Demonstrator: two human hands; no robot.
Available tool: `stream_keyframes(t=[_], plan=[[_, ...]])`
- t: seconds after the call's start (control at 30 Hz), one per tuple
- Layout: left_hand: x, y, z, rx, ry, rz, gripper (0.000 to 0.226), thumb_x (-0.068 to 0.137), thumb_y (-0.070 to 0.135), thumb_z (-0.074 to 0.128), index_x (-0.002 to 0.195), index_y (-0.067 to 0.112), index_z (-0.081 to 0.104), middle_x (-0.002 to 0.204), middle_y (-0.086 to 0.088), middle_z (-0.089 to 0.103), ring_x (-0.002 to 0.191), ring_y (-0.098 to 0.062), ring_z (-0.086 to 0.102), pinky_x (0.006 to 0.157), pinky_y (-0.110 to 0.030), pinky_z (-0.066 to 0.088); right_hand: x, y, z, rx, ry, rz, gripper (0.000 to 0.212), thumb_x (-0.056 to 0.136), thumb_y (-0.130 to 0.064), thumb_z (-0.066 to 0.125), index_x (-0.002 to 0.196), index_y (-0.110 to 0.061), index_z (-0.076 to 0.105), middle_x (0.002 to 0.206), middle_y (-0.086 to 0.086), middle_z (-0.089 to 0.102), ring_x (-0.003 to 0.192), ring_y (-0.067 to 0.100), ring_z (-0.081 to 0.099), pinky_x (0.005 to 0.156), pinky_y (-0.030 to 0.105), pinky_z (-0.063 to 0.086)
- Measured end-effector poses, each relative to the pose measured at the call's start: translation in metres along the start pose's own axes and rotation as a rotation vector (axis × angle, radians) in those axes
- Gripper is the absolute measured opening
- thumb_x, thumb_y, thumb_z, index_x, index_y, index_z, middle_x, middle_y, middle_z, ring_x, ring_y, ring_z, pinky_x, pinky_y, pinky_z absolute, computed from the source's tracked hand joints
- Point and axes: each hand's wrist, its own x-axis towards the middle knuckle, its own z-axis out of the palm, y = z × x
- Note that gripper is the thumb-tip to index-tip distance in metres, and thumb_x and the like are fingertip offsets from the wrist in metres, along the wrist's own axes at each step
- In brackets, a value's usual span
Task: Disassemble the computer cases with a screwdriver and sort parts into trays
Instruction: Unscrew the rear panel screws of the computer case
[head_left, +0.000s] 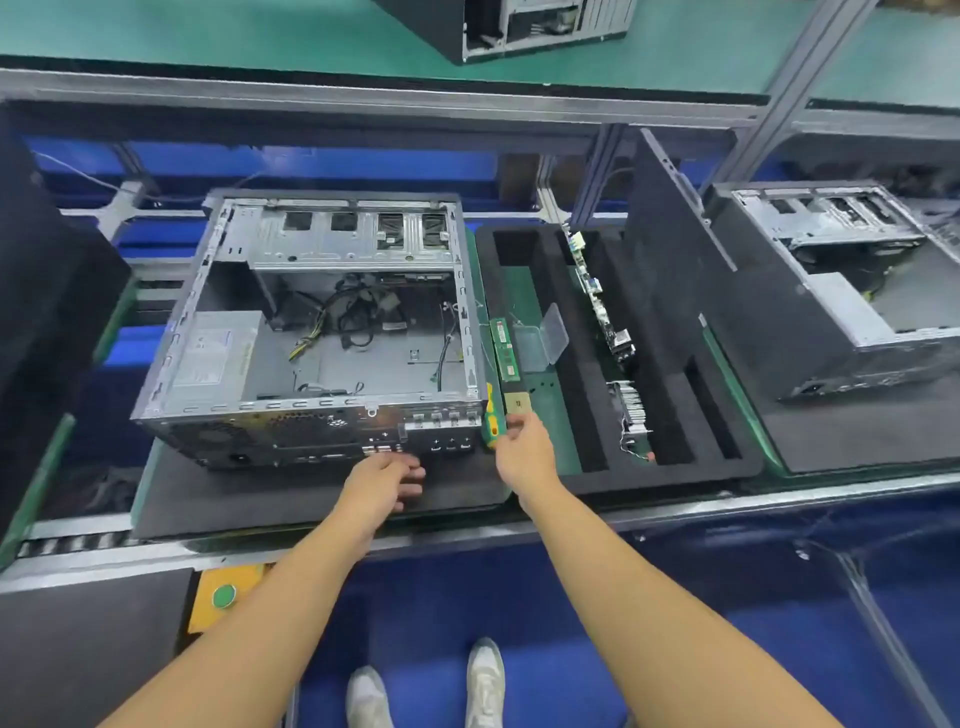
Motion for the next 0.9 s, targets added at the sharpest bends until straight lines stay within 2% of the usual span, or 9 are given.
stream_keyframes(t=[0.1,0.17,0.33,0.43,0.57,0.73,0.8,0.83,0.9], plan=[[0.006,-0.002,0.004,-0.024,0.036,-0.030,0.022,0.101,0.013,0.044,0.102,0.017,0.066,0.101,0.002,0.073,0.087,-0.017,0.070,0.070,-0.030,0.050,0.014,-0.006,0.009,-0.107,0.026,-0.008,0.041,0.099,-0.003,0.045,0.139,-0.013,0.048,0.134,0.013,0.047,0.115,0.030,0.054,0.099,0.044,0.049],[0.009,-0.002,0.005,-0.067,0.040,-0.051,0.021,0.101,0.013,0.044,0.104,0.016,0.065,0.104,0.001,0.072,0.090,-0.017,0.071,0.069,-0.029,0.052,0.024,-0.009,0.013,-0.139,0.035,-0.011,0.039,0.102,-0.007,0.043,0.140,-0.014,0.047,0.139,0.014,0.044,0.122,0.033,0.048,0.104,0.049,0.043],[0.014,-0.002,0.011,-0.178,0.030,-0.090,0.018,0.101,0.011,0.046,0.106,0.013,0.063,0.107,-0.005,0.070,0.092,-0.021,0.071,0.066,-0.029,0.054,0.039,-0.006,0.010,-0.139,0.062,-0.093,0.043,0.106,-0.017,0.043,0.149,-0.015,0.040,0.142,0.010,0.046,0.127,0.031,0.046,0.109,0.047,0.037],[0.015,-0.003,0.016,-0.272,0.028,-0.098,0.011,0.101,0.009,0.050,0.106,0.011,0.059,0.103,-0.008,0.071,0.087,-0.021,0.071,0.067,-0.029,0.054,0.045,-0.005,0.008,-0.092,0.008,-0.142,0.047,0.105,-0.017,0.047,0.151,-0.015,0.037,0.129,0.007,0.053,0.118,0.027,0.052,0.103,0.047,0.045],[0.018,-0.005,0.018,-0.303,0.019,-0.128,0.010,0.101,0.012,0.052,0.109,0.012,0.059,0.096,-0.006,0.074,0.085,-0.021,0.072,0.066,-0.030,0.053,0.053,-0.011,0.013,-0.182,-0.067,-0.125,0.047,0.101,-0.017,0.055,0.146,-0.011,0.041,0.111,0.003,0.052,0.101,0.022,0.054,0.090,0.040,0.051],[0.018,-0.005,0.010,-0.244,0.030,-0.150,0.016,0.102,0.024,0.053,0.115,0.016,0.058,0.095,0.000,0.078,0.089,-0.020,0.075,0.067,-0.030,0.052,0.068,-0.024,0.007,-0.348,-0.165,-0.054,0.031,0.098,-0.014,0.057,0.125,0.001,0.060,0.117,0.020,0.065,0.108,0.035,0.063,0.088,0.040,0.052],[0.013,-0.002,0.005,-0.239,0.022,-0.160,0.018,0.101,0.025,0.054,0.115,0.015,0.059,0.095,0.000,0.078,0.089,-0.021,0.075,0.069,-0.031,0.053,0.069,-0.028,0.004,-0.323,-0.204,-0.022,0.016,0.098,-0.016,0.057,0.106,-0.005,0.064,0.098,0.018,0.066,0.087,0.033,0.065,0.073,0.037,0.054],[0.011,0.000,0.003,-0.235,0.014,-0.159,0.019,0.101,0.025,0.054,0.115,0.014,0.060,0.095,0.000,0.078,0.090,-0.022,0.075,0.070,-0.032,0.053,0.068,-0.029,0.003,-0.269,-0.210,-0.007,0.008,0.098,-0.017,0.056,0.091,-0.013,0.059,0.084,0.013,0.061,0.071,0.028,0.060,0.063,0.034,0.052],[0.007,0.004,0.000,-0.223,0.009,-0.148,0.020,0.101,0.025,0.055,0.115,0.013,0.061,0.095,0.000,0.078,0.091,-0.022,0.074,0.072,-0.033,0.054,0.067,-0.027,0.004,-0.165,-0.196,0.015,0.028,0.099,-0.019,0.054,0.074,-0.019,0.042,0.068,0.004,0.046,0.056,0.019,0.042,0.050,0.026,0.044]])
